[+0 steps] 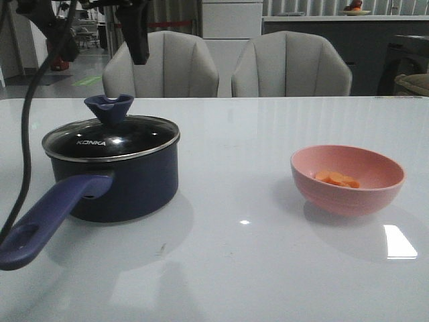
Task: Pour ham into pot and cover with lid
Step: 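Grasp the purple lid knob with the left gripper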
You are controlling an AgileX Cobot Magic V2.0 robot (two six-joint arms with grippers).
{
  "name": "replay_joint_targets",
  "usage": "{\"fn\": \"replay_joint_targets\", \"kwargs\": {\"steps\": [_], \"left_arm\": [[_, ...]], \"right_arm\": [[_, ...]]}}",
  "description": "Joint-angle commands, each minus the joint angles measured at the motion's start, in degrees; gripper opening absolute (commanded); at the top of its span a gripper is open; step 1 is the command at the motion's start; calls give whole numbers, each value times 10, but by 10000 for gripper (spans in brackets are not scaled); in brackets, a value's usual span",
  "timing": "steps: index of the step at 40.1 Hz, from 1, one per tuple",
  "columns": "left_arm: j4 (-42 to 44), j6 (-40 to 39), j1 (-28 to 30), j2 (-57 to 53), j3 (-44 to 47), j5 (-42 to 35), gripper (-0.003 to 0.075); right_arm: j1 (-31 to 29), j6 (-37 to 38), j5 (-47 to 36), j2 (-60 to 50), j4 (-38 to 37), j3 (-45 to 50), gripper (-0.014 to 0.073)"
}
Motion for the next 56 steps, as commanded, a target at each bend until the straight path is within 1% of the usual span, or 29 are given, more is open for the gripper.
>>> {"fn": "replay_joint_targets", "kwargs": {"steps": [1,8,14,19,27,42,45,52,56], "left_arm": [[11,-25,-4,3,-49,17,636],[15,-36,-2,47,-91,68,636],[16,-63,-1,65,-97,69,636],[5,-76,12,74,-97,79,636],[-45,-62,30,85,-97,85,636],[-57,-49,31,105,-115,84,632],[-57,-49,31,105,-119,85,589],[-57,-47,31,105,-119,89,407],[-57,-43,31,105,-119,92,356]], "right_arm": [[-5,-3,-42,-12,-9,-2,146],[-5,-3,-42,-12,-9,-2,146],[-5,-3,-42,-12,-9,-2,146],[-5,-3,-42,-12,-9,-2,146],[-5,-3,-42,-12,-9,-2,146],[-5,-3,-42,-12,-9,-2,146],[-5,-3,-42,-12,-9,-2,146],[-5,-3,-42,-12,-9,-2,146],[-5,-3,-42,-12,-9,-2,146]]}}
